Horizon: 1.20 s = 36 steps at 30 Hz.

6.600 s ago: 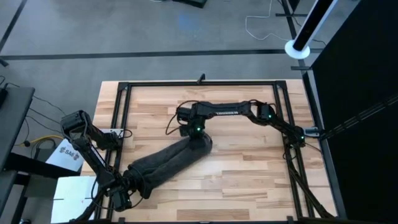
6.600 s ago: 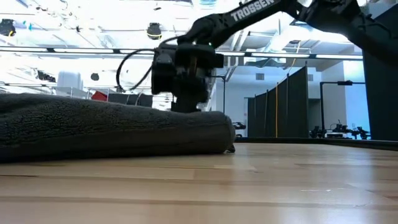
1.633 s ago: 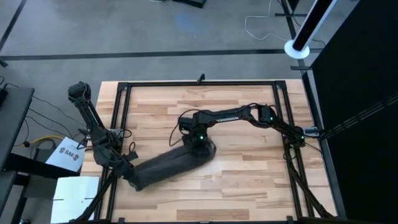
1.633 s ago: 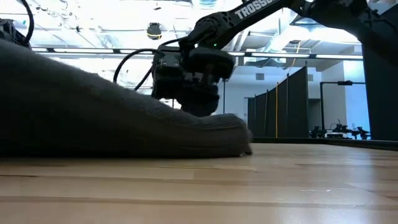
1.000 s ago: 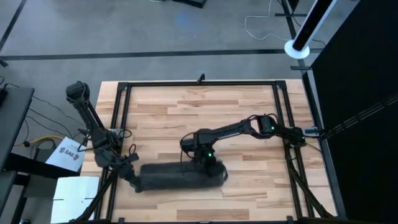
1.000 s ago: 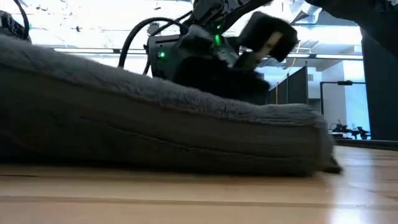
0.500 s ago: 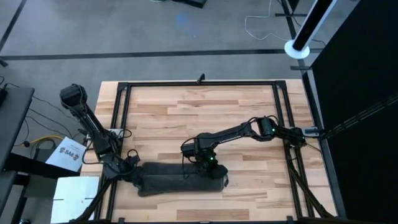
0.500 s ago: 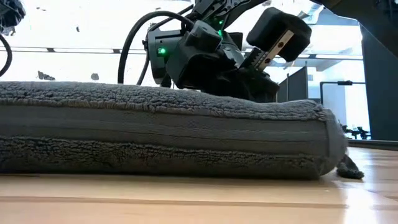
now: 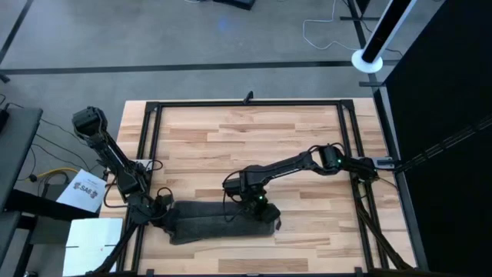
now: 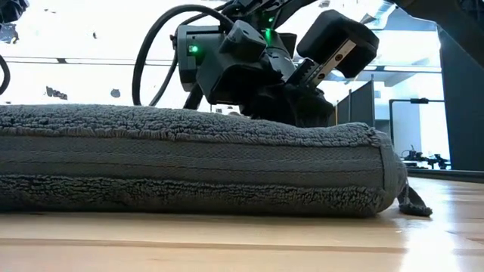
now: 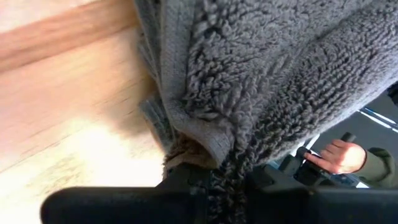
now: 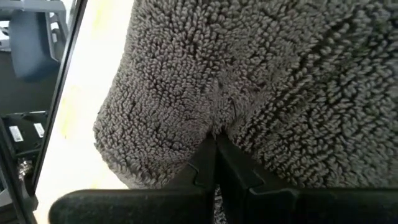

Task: Roll towel
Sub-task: Roll the black towel

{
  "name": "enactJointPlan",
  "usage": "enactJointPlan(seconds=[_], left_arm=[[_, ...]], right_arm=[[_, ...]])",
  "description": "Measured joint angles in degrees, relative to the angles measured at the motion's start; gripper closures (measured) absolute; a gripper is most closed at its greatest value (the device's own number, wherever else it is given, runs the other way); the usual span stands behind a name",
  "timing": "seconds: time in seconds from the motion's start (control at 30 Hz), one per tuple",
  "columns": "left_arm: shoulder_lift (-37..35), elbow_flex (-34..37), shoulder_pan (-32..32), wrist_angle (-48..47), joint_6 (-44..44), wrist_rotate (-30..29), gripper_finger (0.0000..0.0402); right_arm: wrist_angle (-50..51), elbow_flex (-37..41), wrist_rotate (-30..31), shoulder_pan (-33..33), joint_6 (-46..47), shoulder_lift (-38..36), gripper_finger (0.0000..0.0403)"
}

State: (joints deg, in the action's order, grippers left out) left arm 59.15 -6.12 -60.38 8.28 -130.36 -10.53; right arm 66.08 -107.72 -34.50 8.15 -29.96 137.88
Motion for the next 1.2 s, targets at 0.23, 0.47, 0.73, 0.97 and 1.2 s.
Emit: enactJointPlan(seconds=[0.23,0.47,0.73,0.97,1.2], left_arm=[[0.0,0.1,0.0,-0.5,-0.6,0.7,0.0382],[0.1,0.2,0.8,-0.2,-0.6,1.5,0.0382],[0.1,0.5,1.6,6.4,7.0,1.3,0.0382],[0.2,0.4,2.0,7.5,7.8,8.2,0.0364],[0.2,0.5,4.4,10.3,6.2,11.5,0.0341]], right_arm=[[-0.6,0.1,1.8,0.2,0.0,-0.9,0.0403],[-0.6,0.1,2.2,-0.7,0.9,-1.4,0.0403],[-0.7,0.1,1.9,-2.0,1.4,-1.4,0.0403],[-1.6,0.0,1.9,-1.9,1.2,-1.5,0.0403],[-2.3,0.1,1.9,-1.9,1.4,-1.5,0.0403]])
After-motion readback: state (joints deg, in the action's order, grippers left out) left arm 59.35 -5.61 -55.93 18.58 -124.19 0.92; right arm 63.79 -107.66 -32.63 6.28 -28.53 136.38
